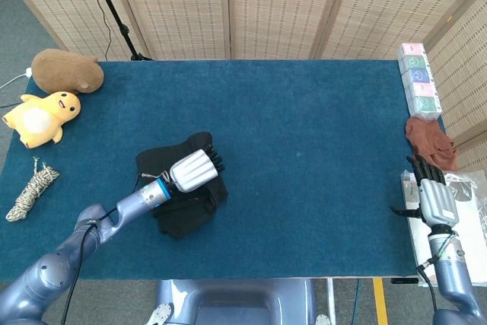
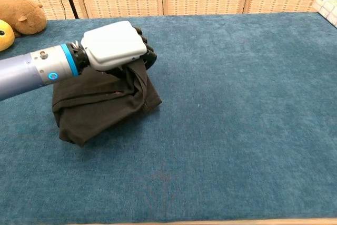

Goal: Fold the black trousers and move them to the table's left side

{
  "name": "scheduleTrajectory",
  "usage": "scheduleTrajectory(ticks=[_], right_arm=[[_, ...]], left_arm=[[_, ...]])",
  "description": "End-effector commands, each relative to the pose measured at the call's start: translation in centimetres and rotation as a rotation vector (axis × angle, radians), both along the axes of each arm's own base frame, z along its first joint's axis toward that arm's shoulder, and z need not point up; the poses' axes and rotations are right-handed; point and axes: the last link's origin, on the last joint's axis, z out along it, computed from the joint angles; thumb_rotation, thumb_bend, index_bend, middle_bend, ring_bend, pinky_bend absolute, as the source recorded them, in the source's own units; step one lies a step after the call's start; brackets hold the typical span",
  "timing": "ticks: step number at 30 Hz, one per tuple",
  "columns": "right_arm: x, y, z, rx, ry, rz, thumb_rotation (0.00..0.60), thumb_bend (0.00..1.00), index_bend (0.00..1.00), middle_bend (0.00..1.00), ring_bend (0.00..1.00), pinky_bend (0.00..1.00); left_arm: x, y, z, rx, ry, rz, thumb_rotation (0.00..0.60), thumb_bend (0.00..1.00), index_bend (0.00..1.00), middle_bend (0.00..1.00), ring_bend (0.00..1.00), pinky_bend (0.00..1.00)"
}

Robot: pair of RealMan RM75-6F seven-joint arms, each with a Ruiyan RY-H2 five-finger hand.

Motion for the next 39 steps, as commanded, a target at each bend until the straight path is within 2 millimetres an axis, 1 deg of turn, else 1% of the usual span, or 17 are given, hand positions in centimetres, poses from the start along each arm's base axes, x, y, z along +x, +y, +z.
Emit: scheduleTrajectory(ticks=[1, 3, 4, 5, 10, 13, 17, 19, 21, 22, 27, 28, 29, 31, 33, 35, 39], right_arm=[[0.0, 0.0, 0.2, -0.005, -0.004, 0.001, 0.6, 0.0, 0.01, 0.0, 0.0, 0.0], [0.0, 0.1, 0.3, -0.008, -0.006, 0.002, 0.6, 0.0, 0.01, 0.0, 0.0, 0.0], [0.0, 0.1, 0.3, -0.009, -0.007, 0.002, 0.6, 0.0, 0.01, 0.0, 0.0, 0.0], [0.0, 0.1, 0.4, -0.01, -0.007, 0.002, 0.6, 0.0, 0.01, 0.0, 0.0, 0.0], [0.1, 0.2, 0.4, -0.006, -0.007, 0.008, 0.6, 0.0, 0.01, 0.0, 0.0, 0.0], [0.2, 0.2, 0.4, -0.005, -0.007, 0.009, 0.6, 0.0, 0.01, 0.0, 0.0, 0.0], [0.3, 0.3, 0.2, -0.001, -0.004, 0.013, 0.6, 0.0, 0.01, 0.0, 0.0, 0.0], [0.3, 0.3, 0.2, 0.001, -0.002, 0.014, 0.6, 0.0, 0.01, 0.0, 0.0, 0.0], [0.4, 0.3, 0.1, 0.004, -0.001, 0.016, 0.6, 0.0, 0.01, 0.0, 0.0, 0.0], [0.4, 0.3, 0.0, 0.006, 0.001, 0.017, 0.6, 0.0, 0.01, 0.0, 0.0, 0.0], [0.5, 0.3, -0.1, 0.008, 0.002, 0.019, 0.6, 0.0, 0.01, 0.0, 0.0, 0.0], [0.5, 0.3, -0.2, 0.01, 0.003, 0.018, 0.6, 0.0, 0.01, 0.0, 0.0, 0.0], [0.5, 0.3, -0.2, 0.011, 0.003, 0.018, 0.6, 0.0, 0.01, 0.0, 0.0, 0.0], [0.5, 0.3, -0.3, 0.015, 0.004, 0.019, 0.6, 0.0, 0.01, 0.0, 0.0, 0.0], [0.6, 0.2, -0.5, 0.022, 0.003, 0.022, 0.6, 0.0, 0.01, 0.0, 0.0, 0.0], [0.7, 0.3, -0.6, 0.026, 0.004, 0.024, 0.6, 0.0, 0.01, 0.0, 0.0, 0.0], [0.7, 0.3, -0.7, 0.028, 0.006, 0.025, 0.6, 0.0, 0.01, 0.0, 0.0, 0.0]], left_arm=[[0.4, -0.2, -0.9, -0.009, -0.01, 0.028, 0.6, 0.48, 0.21, 0.19, 0.22, 0.32], [0.4, -0.2, -1.1, -0.01, -0.012, 0.044, 0.6, 0.46, 0.07, 0.06, 0.12, 0.28], [0.4, -0.2, -1.2, -0.009, -0.019, 0.056, 0.6, 0.45, 0.02, 0.02, 0.09, 0.28], [0.5, -0.2, -1.2, -0.007, -0.03, 0.062, 0.6, 0.44, 0.01, 0.01, 0.08, 0.27], [1.4, -0.2, -0.2, -0.005, -0.163, 0.102, 0.6, 0.37, 0.0, 0.0, 0.03, 0.27], [1.9, 0.0, 1.0, -0.012, -0.256, 0.122, 0.6, 0.31, 0.0, 0.0, 0.02, 0.27], [1.9, 0.1, 3.3, -0.036, -0.368, 0.153, 0.6, 0.25, 0.0, 0.0, 0.0, 0.24], [1.1, -0.2, 5.0, -0.061, -0.408, 0.168, 0.6, 0.24, 0.0, 0.0, 0.0, 0.22], [0.1, -0.6, 6.8, -0.059, -0.421, 0.178, 0.6, 0.23, 0.0, 0.0, 0.0, 0.22], [-1.0, -1.1, 8.0, -0.066, -0.438, 0.201, 0.6, 0.23, 0.0, 0.0, 0.0, 0.22], [-4.6, -3.5, 10.9, -0.105, -0.444, 0.245, 0.6, 0.23, 0.0, 0.0, 0.0, 0.22], [-5.5, -4.2, 11.5, -0.115, -0.448, 0.242, 0.6, 0.23, 0.02, 0.02, 0.03, 0.22], [-6.3, -4.8, 11.9, -0.124, -0.46, 0.236, 0.6, 0.23, 0.06, 0.05, 0.06, 0.24], [-8.1, -6.1, 12.6, -0.148, -0.48, 0.227, 0.6, 0.25, 0.26, 0.2, 0.2, 0.32], [-10.0, -6.8, 12.9, -0.162, -0.464, 0.244, 0.6, 0.27, 0.37, 0.29, 0.27, 0.37], [-11.8, -7.4, 13.0, -0.165, -0.438, 0.263, 0.6, 0.28, 0.4, 0.32, 0.29, 0.38], [-15.0, -8.8, 13.1, -0.157, -0.382, 0.325, 0.6, 0.28, 0.41, 0.33, 0.3, 0.38]])
